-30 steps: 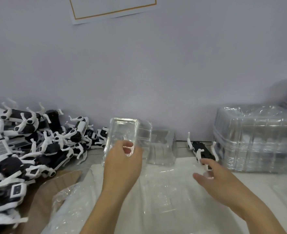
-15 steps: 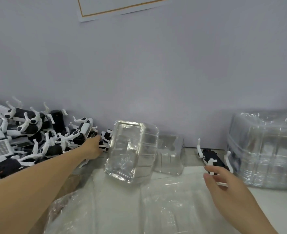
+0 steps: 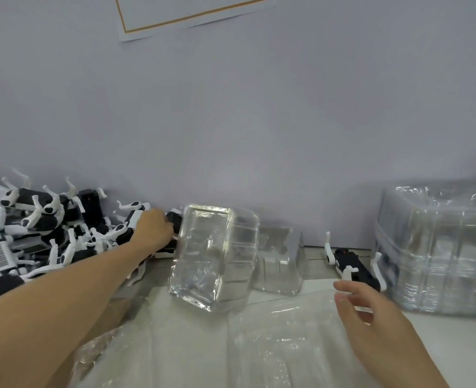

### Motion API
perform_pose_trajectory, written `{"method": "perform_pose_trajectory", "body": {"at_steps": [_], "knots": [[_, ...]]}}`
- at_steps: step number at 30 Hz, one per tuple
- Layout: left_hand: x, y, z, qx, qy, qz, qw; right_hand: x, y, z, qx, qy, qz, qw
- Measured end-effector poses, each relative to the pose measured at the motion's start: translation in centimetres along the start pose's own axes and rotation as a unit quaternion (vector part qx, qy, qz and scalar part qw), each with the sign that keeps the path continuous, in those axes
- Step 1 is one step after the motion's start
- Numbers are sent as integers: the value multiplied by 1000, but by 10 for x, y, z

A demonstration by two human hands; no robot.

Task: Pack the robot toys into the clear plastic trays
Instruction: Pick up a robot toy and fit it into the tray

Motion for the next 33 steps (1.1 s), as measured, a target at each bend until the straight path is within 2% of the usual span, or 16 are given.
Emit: {"method": "perform_pose_trajectory", "body": {"at_steps": [4,6,9,11,14,16,17,19,21,24,27,33], "knots": [[-9,-47,-11,-69,99,1,993,4,2,3,2,2,1,1000],[-15,-71,-13,-117,116,17,986,5,2,4,1,3,-1,1000],[-21,-101,-12,-152,72,47,985,7,3,4,-3,-1,-2,1000],[-27,-116,-3,-160,17,121,980,7,4,5,-6,-5,-1,1000],[-39,-131,31,-173,-69,251,950,9,7,4,-11,-16,11,1000],[-50,-130,63,-162,-125,364,909,12,8,4,-27,-25,31,999],[-56,-125,80,-144,-156,437,874,14,8,4,-39,-34,49,997],[-71,-110,117,-89,-209,574,787,18,6,3,-85,-69,78,991],[-84,-93,155,-32,-248,660,708,24,3,4,-141,-116,60,981],[-98,-66,204,30,-284,693,662,34,4,10,-143,-197,-14,970],[-104,-50,228,77,-302,689,655,40,12,13,-82,-240,-41,966],[-96,-47,229,127,-287,664,679,44,29,18,-16,-308,46,950]]}}
Point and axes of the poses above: each hand's wrist, its own z-axis away from the middle knuckle, its own y-axis out of the palm, x = y × z, the point moved 3 cm from there along -z, towards the middle knuckle, and after that the axes turned 6 degrees about -z, right-handed, at the moved point
